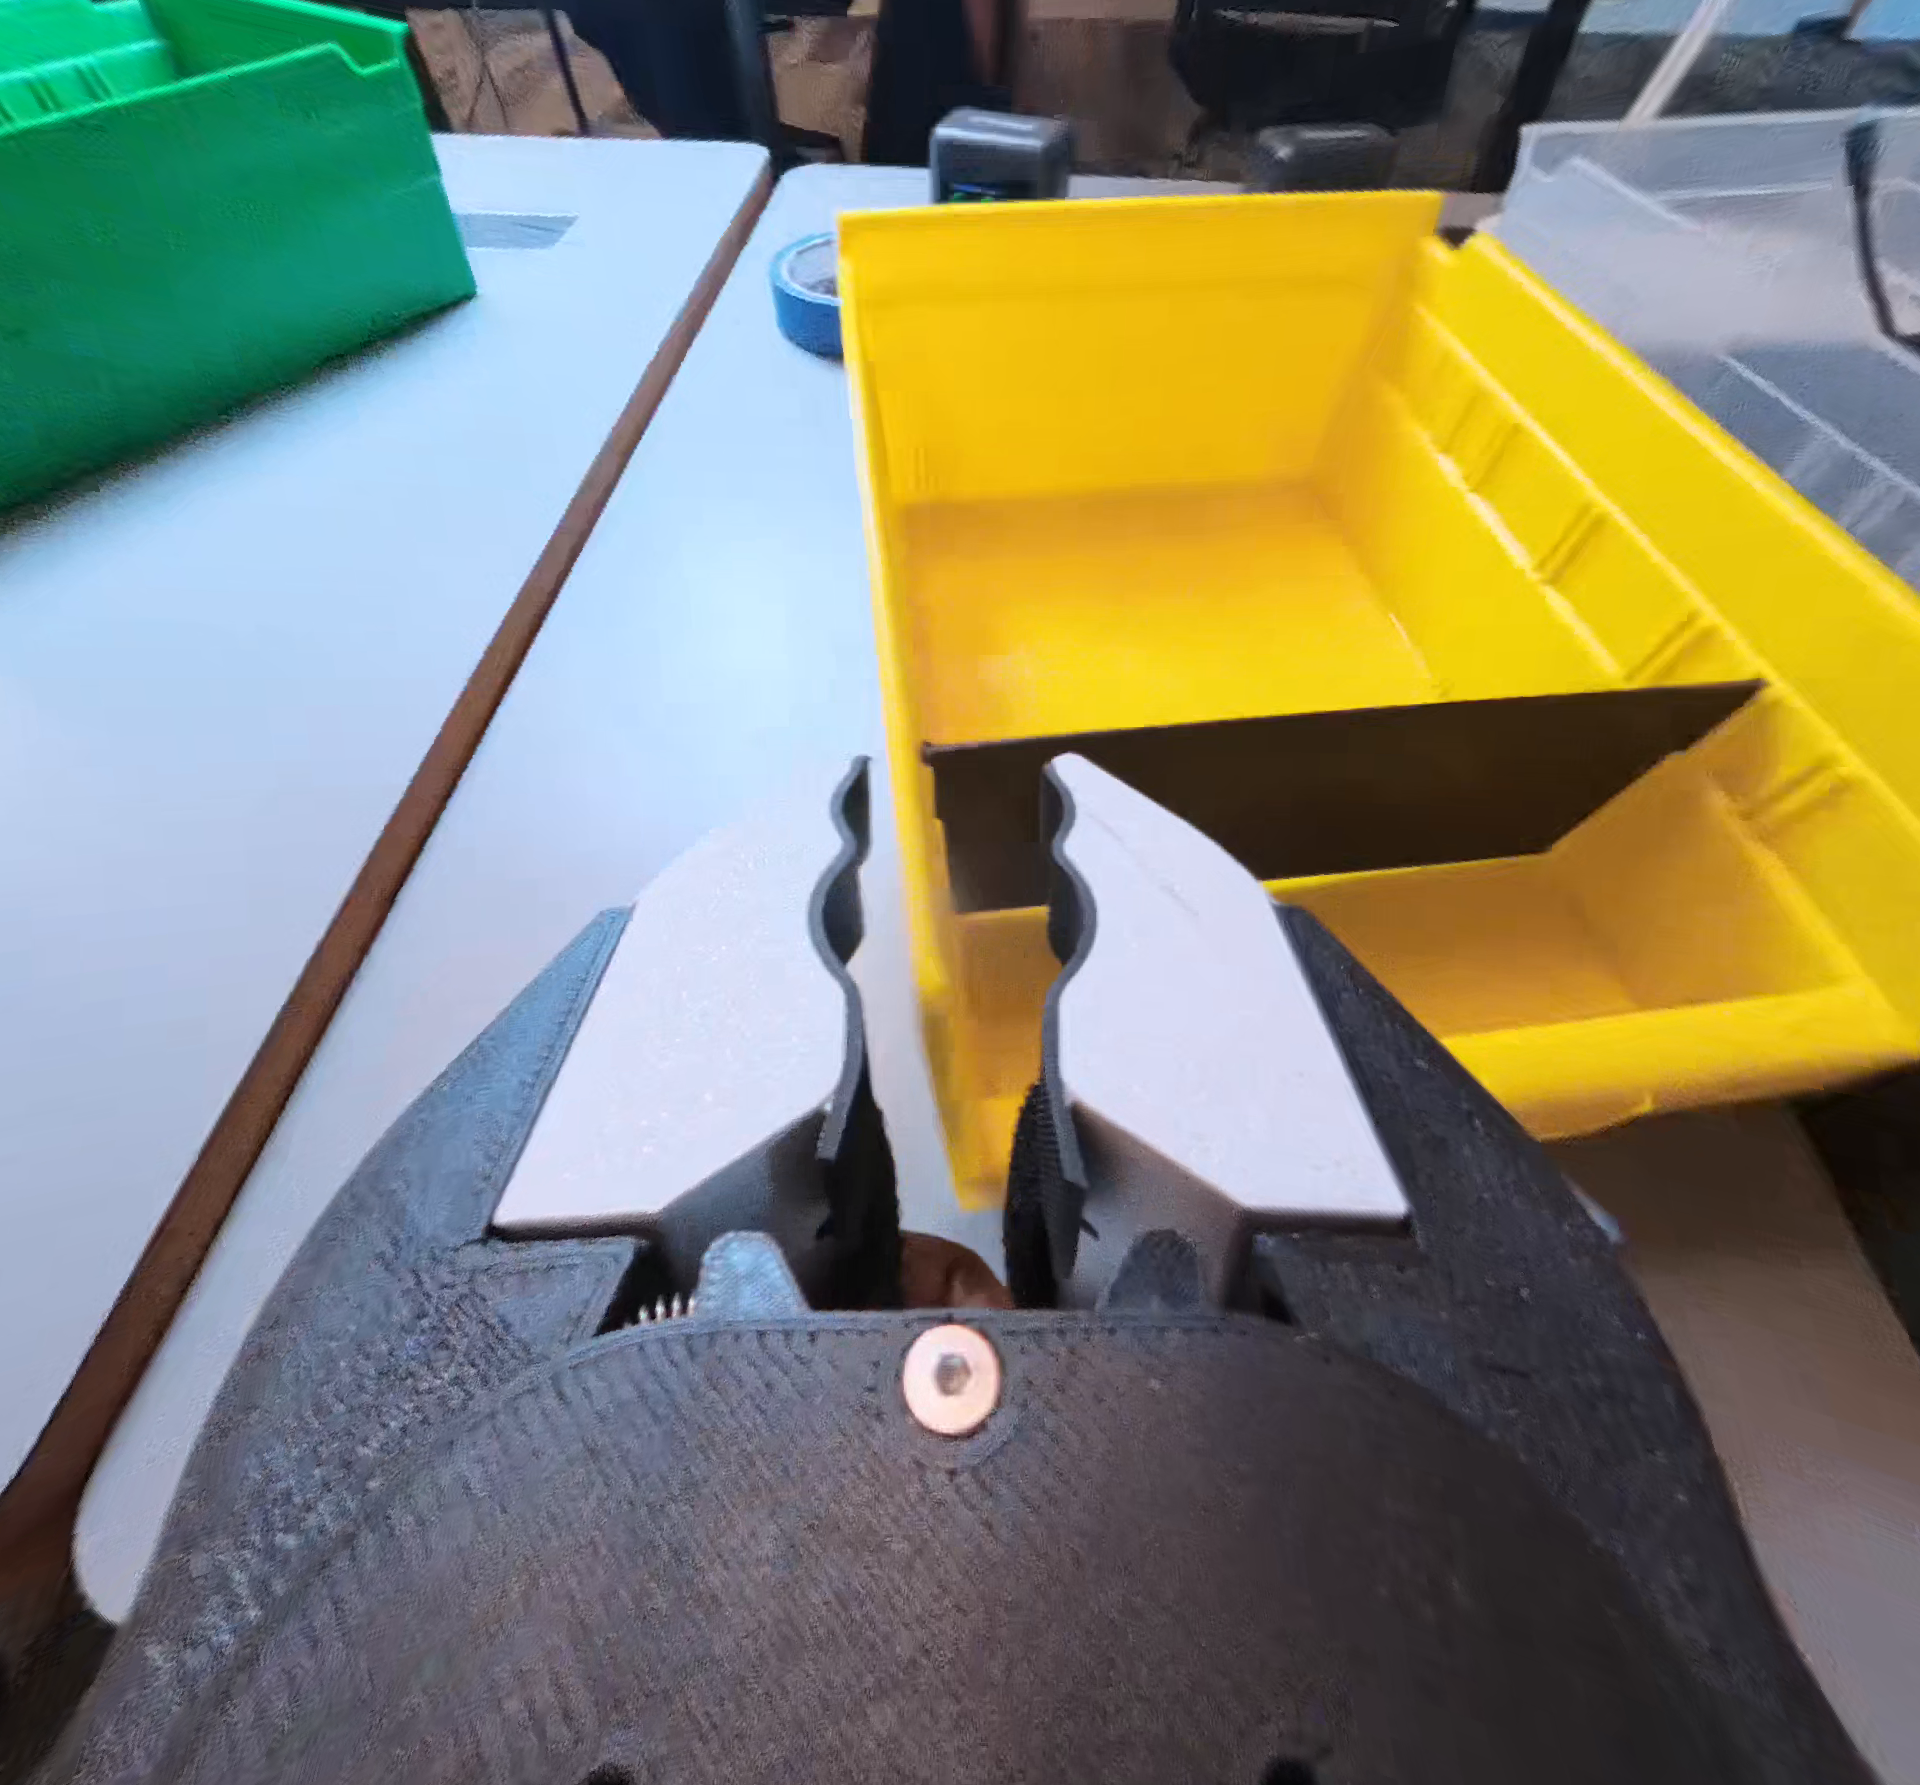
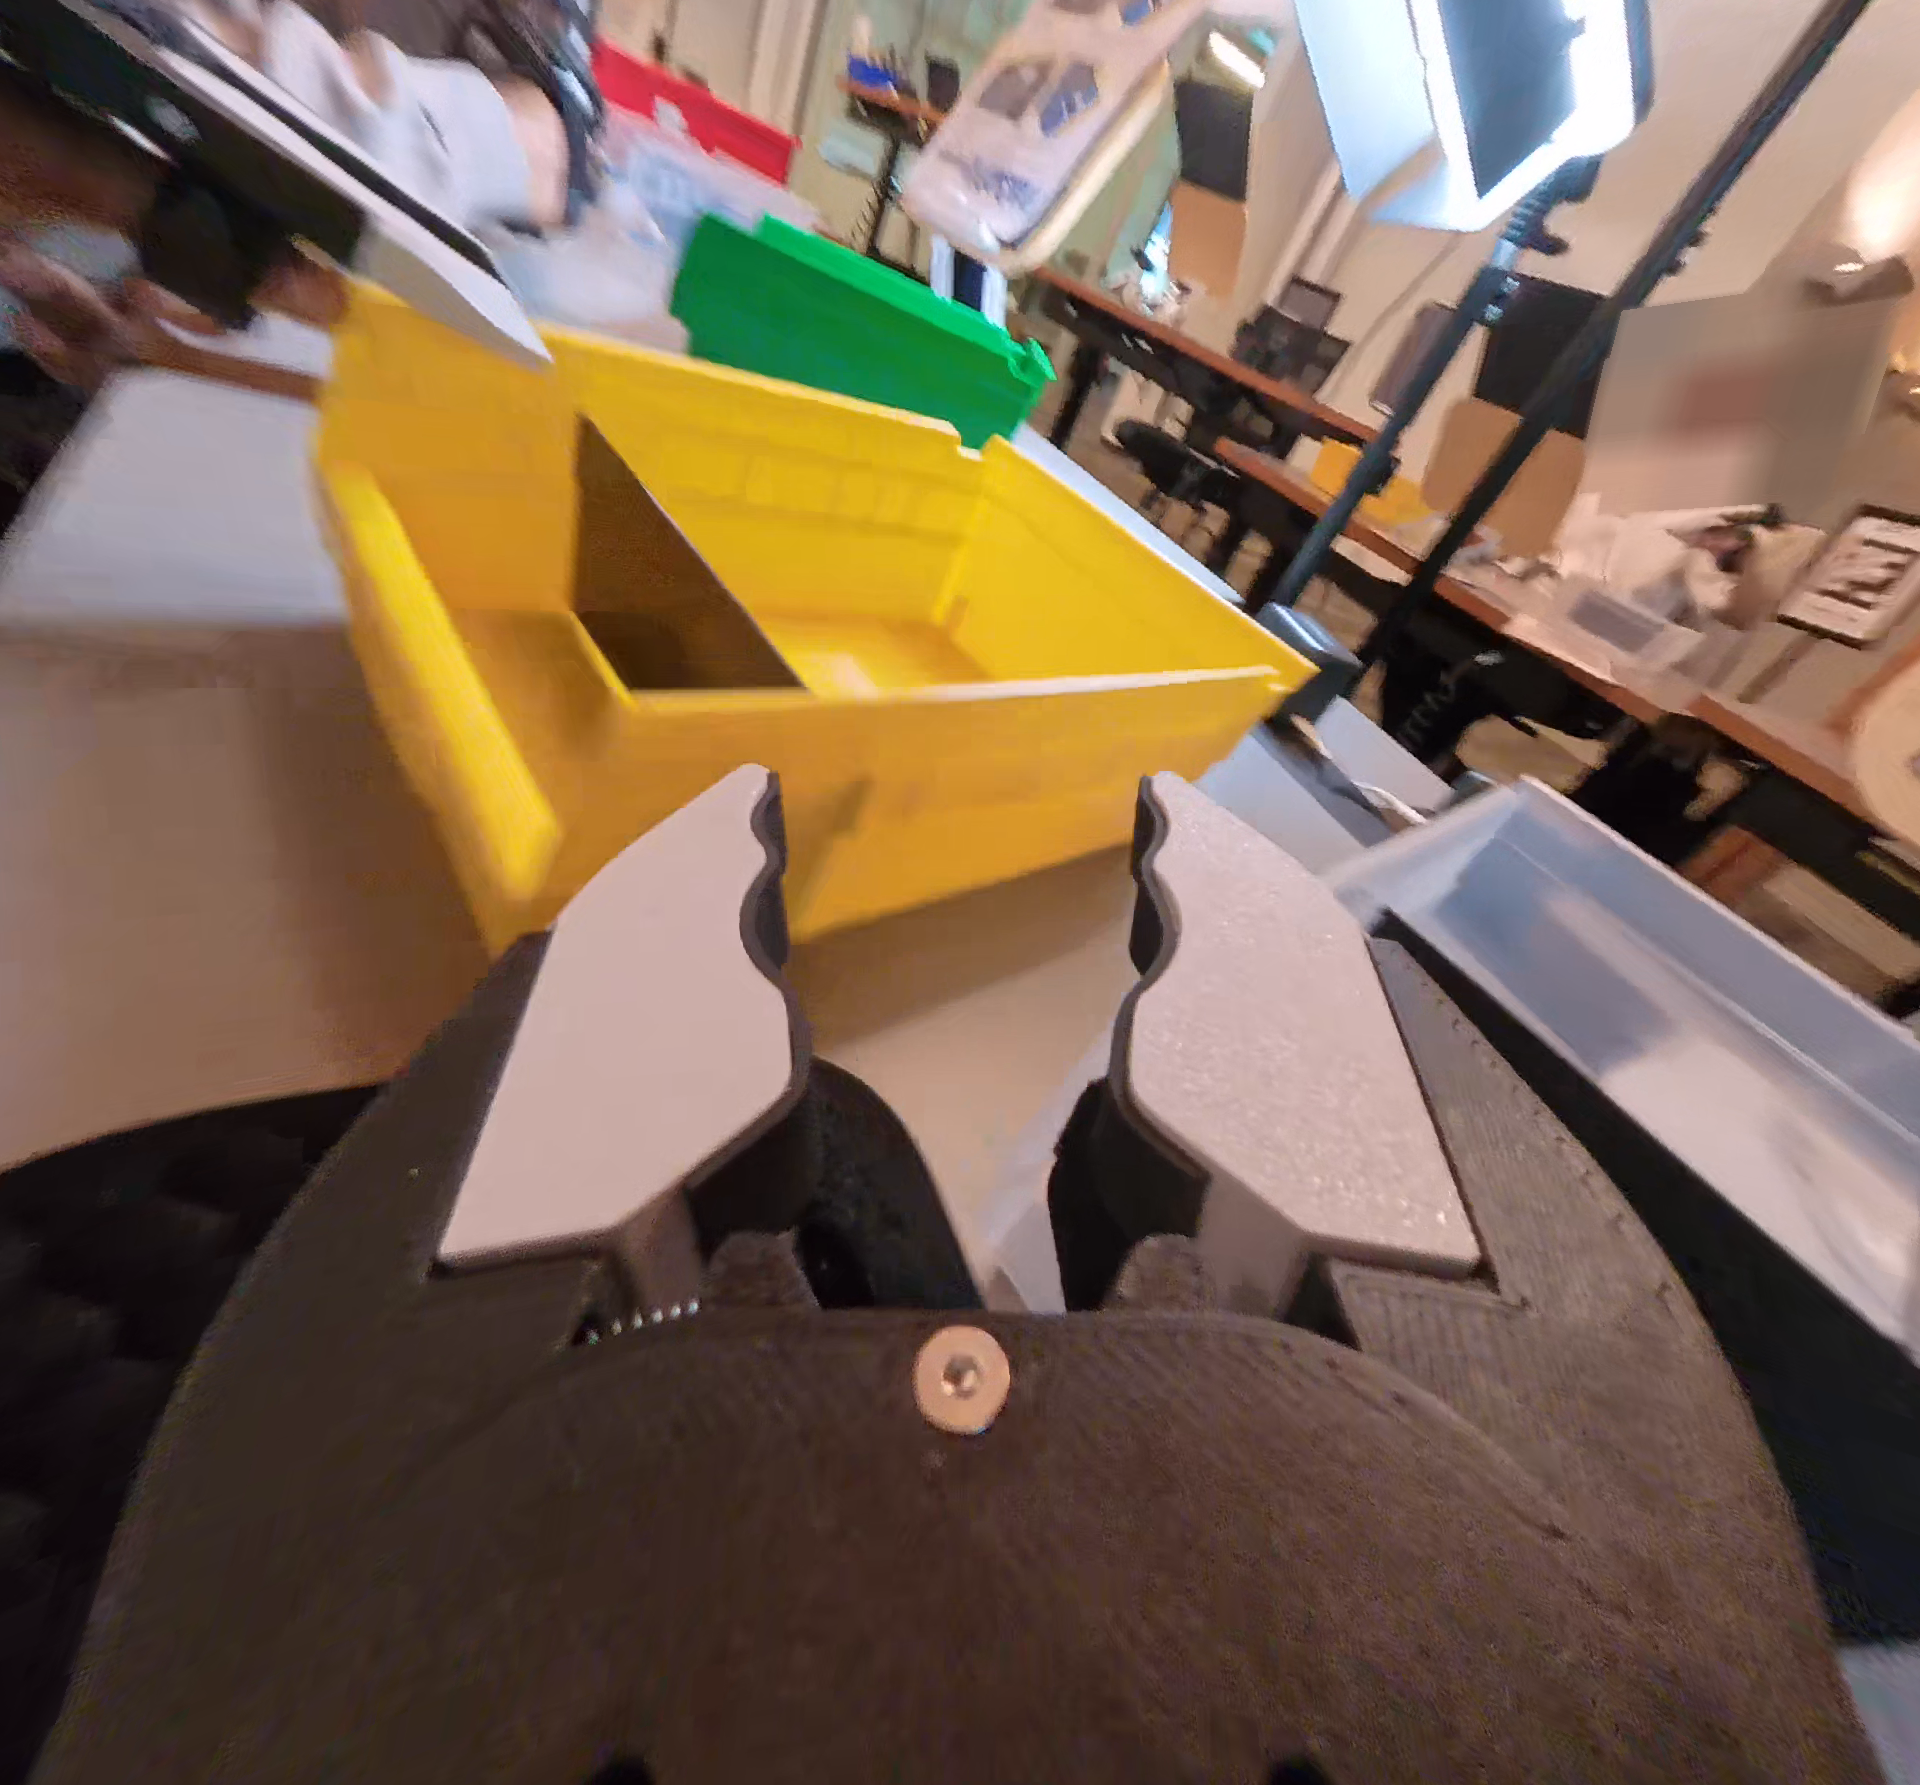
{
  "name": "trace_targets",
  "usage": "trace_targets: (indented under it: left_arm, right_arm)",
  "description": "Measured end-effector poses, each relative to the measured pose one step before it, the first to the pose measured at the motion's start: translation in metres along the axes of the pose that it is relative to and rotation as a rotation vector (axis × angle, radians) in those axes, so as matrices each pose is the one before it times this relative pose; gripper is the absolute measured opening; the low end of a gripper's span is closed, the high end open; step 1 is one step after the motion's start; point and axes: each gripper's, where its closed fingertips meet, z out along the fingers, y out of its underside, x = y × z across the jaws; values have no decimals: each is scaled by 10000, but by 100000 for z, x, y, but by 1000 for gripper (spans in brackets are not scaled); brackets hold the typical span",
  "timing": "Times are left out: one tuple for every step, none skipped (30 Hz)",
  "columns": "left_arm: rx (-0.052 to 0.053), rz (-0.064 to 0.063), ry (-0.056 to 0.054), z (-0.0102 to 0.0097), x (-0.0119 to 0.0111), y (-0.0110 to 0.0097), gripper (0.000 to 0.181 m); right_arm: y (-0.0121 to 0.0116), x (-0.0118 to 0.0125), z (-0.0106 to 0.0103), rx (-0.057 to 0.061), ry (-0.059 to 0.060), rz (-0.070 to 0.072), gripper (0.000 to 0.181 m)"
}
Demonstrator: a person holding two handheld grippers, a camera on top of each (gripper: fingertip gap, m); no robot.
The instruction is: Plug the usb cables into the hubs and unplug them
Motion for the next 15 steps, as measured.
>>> trace_targets:
  left_arm:
    - [164,130,-181,-313,-76,-453,39]
    - [245,191,-327,-141,-311,-395,47]
    - [97,139,-170,67,-163,-20,52]
    - [-146,0,131,244,178,438,58]
    - [-350,-152,297,374,368,724,62]
    - [-401,-168,276,415,366,753,65]
    - [-105,-210,264,179,378,168,63]
    - [55,-122,283,7,467,-85,63]
    - [-122,50,370,17,652,183,59]
    - [-344,122,352,99,644,514,52]
    - [-552,159,234,212,484,822,49]
    - [-670,211,181,366,419,1018,41]
    - [-583,238,-66,420,129,826,34]
    - [-223,337,-680,213,-671,132,25]
    - [-36,288,-986,-33,-1011,-220,14]
  right_arm:
    - [-615,-827,-56,375,-366,433,66]
    - [-496,-909,44,324,-423,615,68]
    - [-222,-903,152,174,-416,661,71]
    - [104,-788,249,-41,-351,504,76]
    - [389,-431,276,-265,-142,113,79]
    - [445,-42,257,-342,95,-173,82]
    - [303,-29,218,-255,73,-139,83]
    - [233,-78,171,-194,7,-41,82]
    - [273,75,168,-211,88,4,79]
    - [358,139,195,-263,132,31,74]
    - [441,49,261,-334,75,-7,68]
    - [535,33,323,-424,92,-72,60]
    - [584,229,340,-484,260,-122,48]
    - [488,149,279,-411,233,-204,34]
    - [143,-43,180,-175,132,-246,33]
